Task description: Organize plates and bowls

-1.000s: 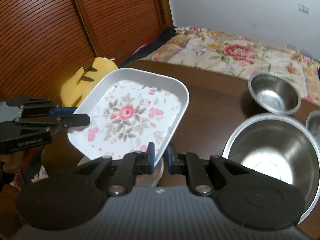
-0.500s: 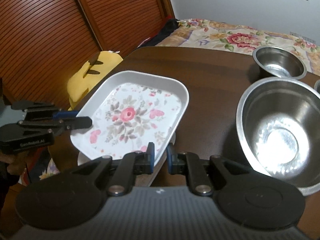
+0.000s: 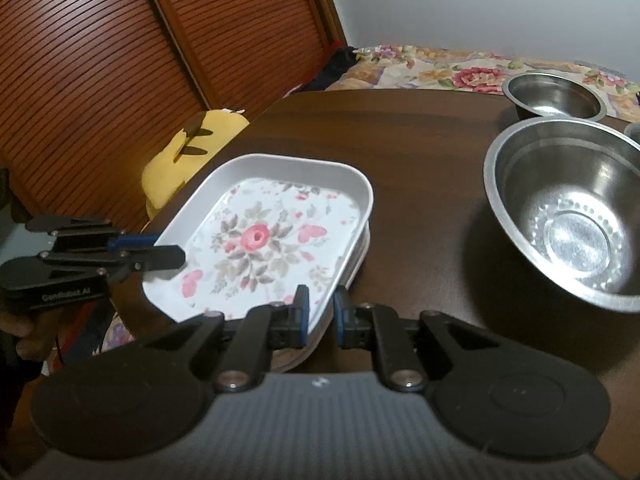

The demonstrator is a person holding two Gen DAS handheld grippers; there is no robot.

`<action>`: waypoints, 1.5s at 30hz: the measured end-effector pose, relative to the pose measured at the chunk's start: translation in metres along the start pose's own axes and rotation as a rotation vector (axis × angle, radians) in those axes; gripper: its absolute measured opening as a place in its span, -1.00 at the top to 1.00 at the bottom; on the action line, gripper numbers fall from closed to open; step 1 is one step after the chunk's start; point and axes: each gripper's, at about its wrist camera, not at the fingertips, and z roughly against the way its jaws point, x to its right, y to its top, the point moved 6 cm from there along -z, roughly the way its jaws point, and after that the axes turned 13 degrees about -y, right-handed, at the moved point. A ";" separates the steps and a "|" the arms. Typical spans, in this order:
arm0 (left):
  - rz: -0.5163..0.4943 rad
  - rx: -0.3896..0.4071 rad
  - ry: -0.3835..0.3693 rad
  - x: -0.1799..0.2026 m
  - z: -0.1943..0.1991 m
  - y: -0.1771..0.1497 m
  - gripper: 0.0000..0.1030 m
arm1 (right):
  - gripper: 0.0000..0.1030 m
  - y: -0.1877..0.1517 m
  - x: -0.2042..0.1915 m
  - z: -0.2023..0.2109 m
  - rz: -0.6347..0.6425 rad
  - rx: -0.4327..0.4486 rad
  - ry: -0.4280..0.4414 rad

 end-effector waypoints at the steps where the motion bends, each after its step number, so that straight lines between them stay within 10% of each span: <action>1: 0.001 0.001 0.002 0.000 0.000 -0.001 0.64 | 0.72 -0.001 0.000 0.000 -0.002 0.005 -0.002; 15: 0.038 0.038 0.006 -0.001 -0.005 -0.007 0.64 | 0.70 -0.022 -0.012 0.002 -0.014 0.218 -0.107; 45: 0.043 0.135 -0.012 -0.003 0.002 0.020 0.33 | 0.68 -0.032 -0.007 0.010 -0.081 0.292 -0.110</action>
